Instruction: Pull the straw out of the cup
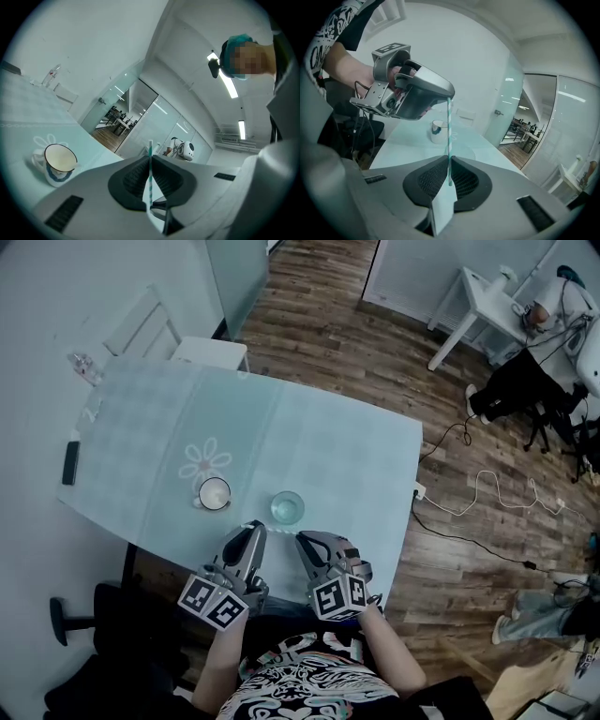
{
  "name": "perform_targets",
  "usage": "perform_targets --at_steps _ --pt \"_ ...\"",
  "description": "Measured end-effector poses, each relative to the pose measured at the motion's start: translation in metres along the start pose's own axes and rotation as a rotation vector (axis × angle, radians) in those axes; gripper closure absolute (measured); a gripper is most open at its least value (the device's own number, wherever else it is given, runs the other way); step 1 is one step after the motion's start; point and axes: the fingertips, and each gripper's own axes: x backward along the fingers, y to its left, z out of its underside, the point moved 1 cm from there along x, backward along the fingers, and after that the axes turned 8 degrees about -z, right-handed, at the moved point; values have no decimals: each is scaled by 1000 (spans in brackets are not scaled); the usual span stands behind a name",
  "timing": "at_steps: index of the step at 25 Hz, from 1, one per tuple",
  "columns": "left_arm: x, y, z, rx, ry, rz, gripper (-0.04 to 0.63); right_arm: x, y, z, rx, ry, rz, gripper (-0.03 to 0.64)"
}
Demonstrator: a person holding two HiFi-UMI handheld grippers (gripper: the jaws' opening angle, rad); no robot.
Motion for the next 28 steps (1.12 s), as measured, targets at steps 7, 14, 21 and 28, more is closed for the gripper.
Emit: perform_targets --at_steps 7,14,21,28 --pt "-2 20 27 -97 69 -48 481 -4 9 16 21 40 -71 575" --pt "-2 52 70 -189 187 -127 476 -8 12 41 33 111 -152 575" --pt "4 83 102 -306 307 -203 476 -23 17 72 47 226 -230 575" --pt "0 93 108 -346 343 -211 476 -36 25 89 91 339 -268 575"
